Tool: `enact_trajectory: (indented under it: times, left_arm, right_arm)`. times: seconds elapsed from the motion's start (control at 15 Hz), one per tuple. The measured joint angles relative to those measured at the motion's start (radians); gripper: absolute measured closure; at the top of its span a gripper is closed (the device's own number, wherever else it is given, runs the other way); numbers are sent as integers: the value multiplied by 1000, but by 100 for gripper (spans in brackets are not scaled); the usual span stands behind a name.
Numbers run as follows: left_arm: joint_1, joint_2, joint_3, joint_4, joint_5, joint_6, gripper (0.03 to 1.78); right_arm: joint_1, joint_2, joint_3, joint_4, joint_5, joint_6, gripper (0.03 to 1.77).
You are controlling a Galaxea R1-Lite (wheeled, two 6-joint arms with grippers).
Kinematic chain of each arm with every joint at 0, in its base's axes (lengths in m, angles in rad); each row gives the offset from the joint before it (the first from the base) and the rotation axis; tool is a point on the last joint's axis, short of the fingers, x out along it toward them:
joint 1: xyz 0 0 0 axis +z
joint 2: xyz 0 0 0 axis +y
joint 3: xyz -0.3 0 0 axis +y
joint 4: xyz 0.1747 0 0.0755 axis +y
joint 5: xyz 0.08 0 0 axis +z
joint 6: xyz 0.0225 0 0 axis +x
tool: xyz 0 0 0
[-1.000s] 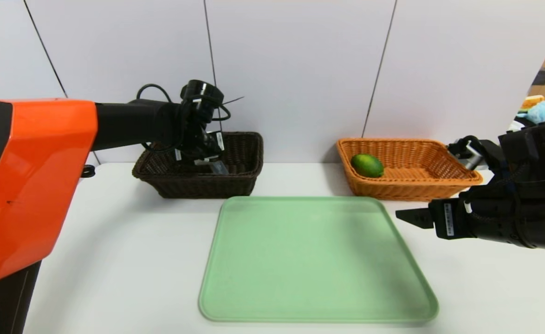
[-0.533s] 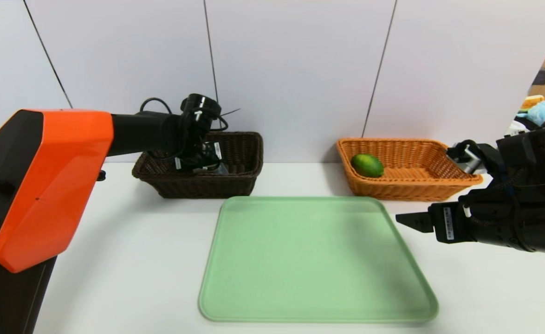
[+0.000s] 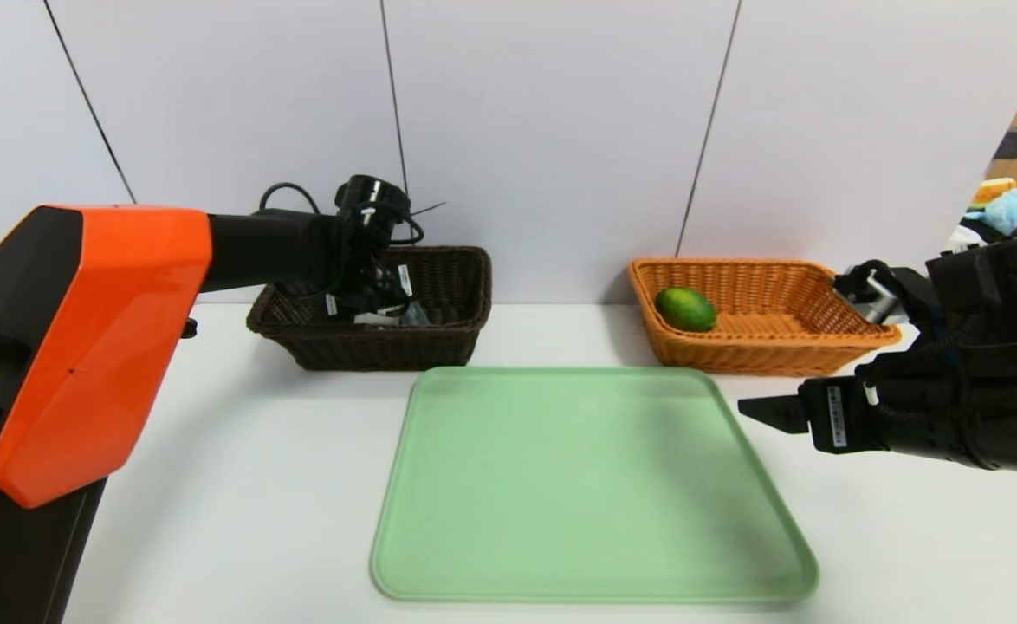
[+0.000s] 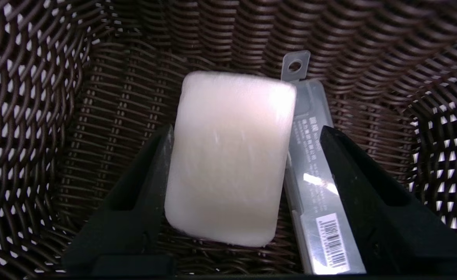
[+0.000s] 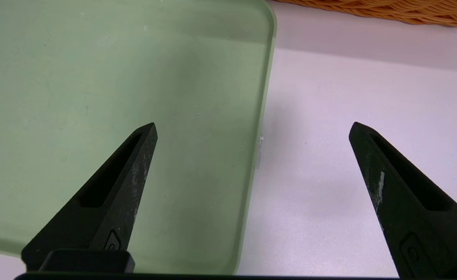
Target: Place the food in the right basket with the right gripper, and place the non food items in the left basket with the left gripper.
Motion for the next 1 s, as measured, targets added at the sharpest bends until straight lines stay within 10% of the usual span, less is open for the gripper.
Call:
enact_trajectory:
  times: [0.47,1.0]
  left_arm:
    - [-3,-131,0,13,1,16,25]
    - [-19,-430,55,326,20,-7,16]
  right_arm:
    - [0,-19,-5,-1,-1,5,10]
    - [0,-139,-39,2,-1,-6,10]
